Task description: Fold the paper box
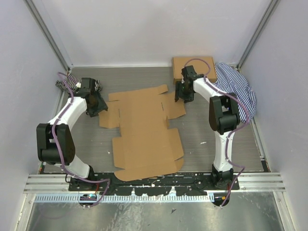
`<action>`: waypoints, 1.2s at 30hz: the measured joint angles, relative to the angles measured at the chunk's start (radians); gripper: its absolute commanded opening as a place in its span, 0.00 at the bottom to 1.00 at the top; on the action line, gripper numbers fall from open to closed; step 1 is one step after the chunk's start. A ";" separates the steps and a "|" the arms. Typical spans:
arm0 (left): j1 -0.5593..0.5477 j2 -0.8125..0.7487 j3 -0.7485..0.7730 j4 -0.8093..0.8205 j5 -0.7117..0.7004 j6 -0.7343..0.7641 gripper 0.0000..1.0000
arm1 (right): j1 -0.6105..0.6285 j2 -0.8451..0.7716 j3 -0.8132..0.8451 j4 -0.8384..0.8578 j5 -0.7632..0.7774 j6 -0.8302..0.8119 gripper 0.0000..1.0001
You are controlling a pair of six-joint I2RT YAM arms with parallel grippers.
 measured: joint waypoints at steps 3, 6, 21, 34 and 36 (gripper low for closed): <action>0.001 0.005 0.016 0.001 0.008 -0.001 0.65 | 0.000 0.000 0.018 0.008 -0.005 0.002 0.67; 0.001 0.045 0.091 0.004 0.027 -0.001 0.66 | 0.000 0.000 0.047 0.037 -0.023 0.006 0.70; 0.002 0.301 0.334 0.099 0.142 -0.011 0.64 | 0.020 0.133 0.211 0.255 -0.158 0.058 0.69; 0.002 0.225 0.188 0.169 0.155 -0.054 0.63 | 0.088 0.251 0.278 0.278 -0.129 0.084 0.54; 0.002 0.211 0.184 0.172 0.156 -0.057 0.62 | 0.088 0.257 0.279 0.282 -0.121 0.090 0.44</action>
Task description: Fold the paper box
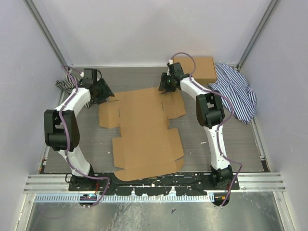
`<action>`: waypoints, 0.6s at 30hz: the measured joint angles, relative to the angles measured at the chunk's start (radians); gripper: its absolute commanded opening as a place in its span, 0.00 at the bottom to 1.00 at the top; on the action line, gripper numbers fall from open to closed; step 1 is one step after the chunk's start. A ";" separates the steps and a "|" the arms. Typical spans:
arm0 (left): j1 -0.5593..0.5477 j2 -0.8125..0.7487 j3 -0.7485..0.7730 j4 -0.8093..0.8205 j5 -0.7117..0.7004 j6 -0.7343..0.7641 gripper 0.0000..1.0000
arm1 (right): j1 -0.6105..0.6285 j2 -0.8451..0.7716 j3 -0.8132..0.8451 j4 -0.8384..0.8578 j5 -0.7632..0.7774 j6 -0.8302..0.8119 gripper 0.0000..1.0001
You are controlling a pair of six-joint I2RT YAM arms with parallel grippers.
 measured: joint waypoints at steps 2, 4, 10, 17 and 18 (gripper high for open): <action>0.000 -0.010 0.000 0.008 0.000 -0.003 0.62 | 0.000 0.009 0.008 0.003 0.011 0.005 0.30; 0.000 -0.019 0.000 0.014 0.001 -0.003 0.62 | 0.000 0.016 0.016 0.002 0.024 0.013 0.17; 0.000 -0.046 0.000 0.014 0.001 -0.003 0.62 | 0.000 0.016 0.024 0.033 0.053 0.022 0.01; 0.000 -0.129 -0.002 0.002 0.002 0.005 0.62 | 0.000 -0.063 -0.069 0.067 0.069 0.008 0.01; 0.000 -0.144 -0.002 -0.002 0.002 0.006 0.62 | 0.002 -0.087 -0.087 0.068 0.071 0.003 0.01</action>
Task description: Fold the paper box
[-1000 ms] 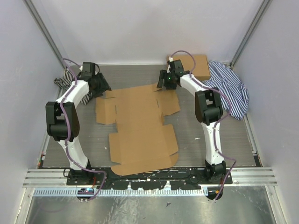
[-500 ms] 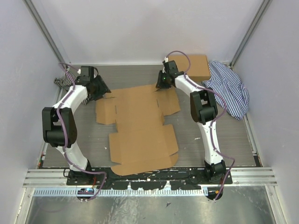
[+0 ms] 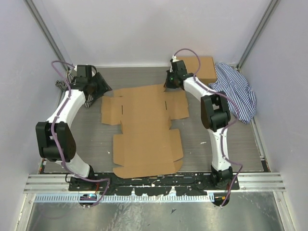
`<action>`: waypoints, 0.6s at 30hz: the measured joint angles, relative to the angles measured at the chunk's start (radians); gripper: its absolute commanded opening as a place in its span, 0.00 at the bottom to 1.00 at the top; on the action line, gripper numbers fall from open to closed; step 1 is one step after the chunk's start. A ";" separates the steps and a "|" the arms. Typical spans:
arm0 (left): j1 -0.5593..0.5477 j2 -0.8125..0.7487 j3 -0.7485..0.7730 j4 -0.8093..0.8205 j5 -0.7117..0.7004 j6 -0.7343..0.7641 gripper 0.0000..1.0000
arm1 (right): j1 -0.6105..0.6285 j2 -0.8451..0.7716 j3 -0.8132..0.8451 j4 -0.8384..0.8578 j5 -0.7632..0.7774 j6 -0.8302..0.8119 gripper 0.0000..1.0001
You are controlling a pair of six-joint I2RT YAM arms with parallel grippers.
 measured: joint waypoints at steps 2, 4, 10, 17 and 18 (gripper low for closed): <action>0.000 -0.033 0.000 -0.013 0.000 0.007 0.63 | 0.003 -0.064 -0.041 0.003 0.007 -0.014 0.01; 0.000 -0.068 0.000 -0.022 0.000 0.016 0.63 | 0.009 -0.137 -0.080 0.009 0.015 -0.031 0.01; 0.000 -0.188 -0.043 -0.027 0.001 0.043 0.65 | 0.071 -0.451 -0.298 0.146 0.038 -0.129 0.02; 0.001 -0.349 -0.158 -0.005 0.019 0.060 0.67 | 0.155 -0.814 -0.671 0.390 0.045 -0.238 0.03; 0.001 -0.375 -0.172 -0.004 0.025 0.063 0.67 | 0.157 -0.857 -0.721 0.409 0.048 -0.245 0.03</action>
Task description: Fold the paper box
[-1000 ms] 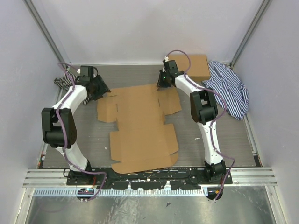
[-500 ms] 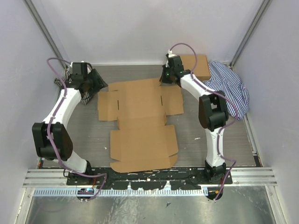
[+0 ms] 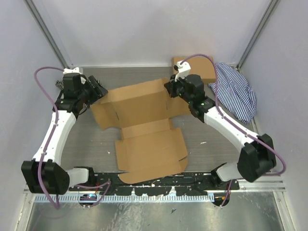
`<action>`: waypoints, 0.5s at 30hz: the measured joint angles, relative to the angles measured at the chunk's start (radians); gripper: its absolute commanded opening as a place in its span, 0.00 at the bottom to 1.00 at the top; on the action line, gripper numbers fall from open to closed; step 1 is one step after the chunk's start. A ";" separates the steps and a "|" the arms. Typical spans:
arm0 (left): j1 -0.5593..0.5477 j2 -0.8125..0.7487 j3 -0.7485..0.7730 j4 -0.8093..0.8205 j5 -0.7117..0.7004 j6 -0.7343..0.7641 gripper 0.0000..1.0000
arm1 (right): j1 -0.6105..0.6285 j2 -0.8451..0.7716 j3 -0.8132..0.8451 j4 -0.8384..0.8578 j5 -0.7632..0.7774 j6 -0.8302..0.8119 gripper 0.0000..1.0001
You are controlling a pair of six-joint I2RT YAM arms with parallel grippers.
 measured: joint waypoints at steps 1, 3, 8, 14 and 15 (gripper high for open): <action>0.000 -0.027 -0.012 0.000 0.007 0.003 0.67 | 0.000 -0.038 -0.042 0.010 0.003 -0.002 0.03; 0.000 -0.090 -0.035 0.003 0.024 0.009 0.68 | 0.000 -0.090 -0.091 0.012 0.006 -0.003 0.03; 0.000 -0.286 -0.119 0.031 0.058 0.021 0.69 | -0.002 -0.179 -0.167 0.019 0.009 0.006 0.03; 0.000 -0.423 -0.245 0.114 0.115 0.037 0.69 | -0.002 -0.240 -0.219 0.021 0.007 0.035 0.03; 0.000 -0.423 -0.256 0.121 0.123 0.040 0.69 | -0.001 -0.244 -0.220 0.021 0.005 0.038 0.03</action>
